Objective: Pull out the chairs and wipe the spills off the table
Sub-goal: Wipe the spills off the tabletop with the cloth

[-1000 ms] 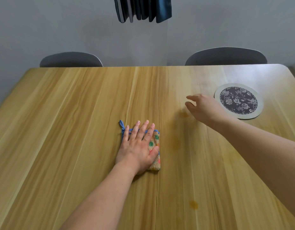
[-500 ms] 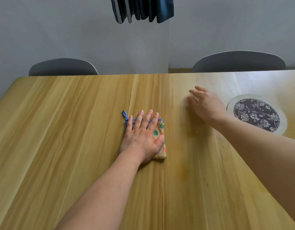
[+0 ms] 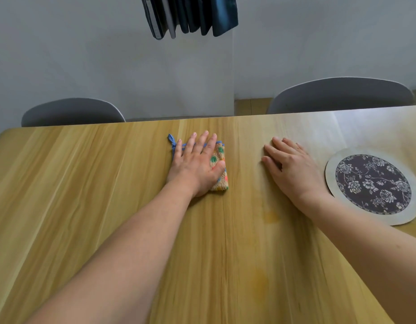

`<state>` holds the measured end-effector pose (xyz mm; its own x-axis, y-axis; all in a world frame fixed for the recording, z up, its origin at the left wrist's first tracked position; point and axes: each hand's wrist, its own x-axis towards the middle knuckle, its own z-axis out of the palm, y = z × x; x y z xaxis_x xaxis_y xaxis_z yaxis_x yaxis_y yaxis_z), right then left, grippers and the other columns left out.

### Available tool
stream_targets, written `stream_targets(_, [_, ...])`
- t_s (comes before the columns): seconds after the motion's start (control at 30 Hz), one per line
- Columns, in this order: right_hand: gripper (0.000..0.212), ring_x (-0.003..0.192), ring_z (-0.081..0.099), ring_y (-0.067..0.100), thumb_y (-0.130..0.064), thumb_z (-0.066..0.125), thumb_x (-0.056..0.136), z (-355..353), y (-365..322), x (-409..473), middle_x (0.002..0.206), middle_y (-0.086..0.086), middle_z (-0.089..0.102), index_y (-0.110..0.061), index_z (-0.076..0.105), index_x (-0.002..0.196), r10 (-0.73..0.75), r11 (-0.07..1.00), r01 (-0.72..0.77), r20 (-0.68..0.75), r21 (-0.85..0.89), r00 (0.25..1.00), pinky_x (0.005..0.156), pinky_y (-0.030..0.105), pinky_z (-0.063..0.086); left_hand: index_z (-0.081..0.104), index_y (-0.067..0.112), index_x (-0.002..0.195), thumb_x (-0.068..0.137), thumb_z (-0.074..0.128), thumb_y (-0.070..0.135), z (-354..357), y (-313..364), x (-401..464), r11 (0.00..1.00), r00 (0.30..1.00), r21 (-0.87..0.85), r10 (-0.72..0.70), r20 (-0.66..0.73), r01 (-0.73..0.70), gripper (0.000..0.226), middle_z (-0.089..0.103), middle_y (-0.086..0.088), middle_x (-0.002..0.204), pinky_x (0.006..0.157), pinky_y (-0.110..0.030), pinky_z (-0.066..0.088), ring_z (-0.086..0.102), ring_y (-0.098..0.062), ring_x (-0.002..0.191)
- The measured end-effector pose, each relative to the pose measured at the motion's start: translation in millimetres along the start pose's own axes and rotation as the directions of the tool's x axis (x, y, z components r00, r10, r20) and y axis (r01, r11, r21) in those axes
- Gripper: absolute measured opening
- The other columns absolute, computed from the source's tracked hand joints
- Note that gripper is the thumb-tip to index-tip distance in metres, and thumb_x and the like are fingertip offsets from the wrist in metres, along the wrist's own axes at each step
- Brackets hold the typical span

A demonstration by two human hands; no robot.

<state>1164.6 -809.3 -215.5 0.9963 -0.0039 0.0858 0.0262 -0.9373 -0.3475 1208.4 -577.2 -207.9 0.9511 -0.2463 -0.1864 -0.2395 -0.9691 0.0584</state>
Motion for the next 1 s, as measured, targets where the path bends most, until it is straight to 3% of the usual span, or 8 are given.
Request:
stream_targets(0.5, [0.036,0.139,0.037,0.022,-0.040,0.049,0.098,4,3,3,0.146,-0.001,0.048,-0.025,0.062,0.128,-0.007,1.000,0.007,-0.048,0.007,0.999,0.116,0.035,0.022,0.000,0.029,0.159,0.100,0.023,0.055,-17,-5,90,0.998,0.997,0.033,0.055,-0.045,-0.054,0.068,0.000,0.007,0.167,0.122,-0.048,-0.007,-0.005,-0.016,0.153])
stream_targets(0.63, [0.037,0.139,0.035,0.020,-0.034,0.043,0.100,5,4,4,0.146,-0.001,0.047,-0.022,0.058,0.132,0.036,0.998,-0.033,-0.055,0.057,0.998,0.119,0.034,0.018,-0.001,0.027,0.159,0.101,0.020,0.053,-16,8,91,0.999,0.999,0.035,0.030,-0.034,-0.028,0.067,-0.003,0.006,0.167,0.121,-0.049,-0.010,-0.006,-0.017,0.153])
stream_targets(0.8, [0.045,0.143,0.028,0.021,-0.030,0.041,0.100,6,4,6,0.154,0.004,0.036,-0.014,0.045,0.143,0.169,0.984,-0.163,-0.087,0.073,0.982,0.121,0.034,0.012,-0.001,0.025,0.159,0.100,0.021,0.053,-16,49,101,0.995,0.995,0.028,0.099,-0.032,-0.098,0.069,-0.002,0.006,0.167,0.121,-0.050,-0.011,-0.006,-0.018,0.153])
stream_targets(1.0, [0.045,0.145,0.025,0.021,-0.027,0.042,0.100,6,4,8,0.153,0.004,0.037,-0.013,0.047,0.141,0.178,0.984,-0.177,-0.056,0.030,0.982,0.121,0.035,0.011,-0.002,0.025,0.159,0.100,0.020,0.054,-15,61,106,0.993,0.992,0.018,0.121,-0.039,-0.120,0.069,-0.001,0.005,0.167,0.121,-0.050,-0.011,-0.005,-0.019,0.153])
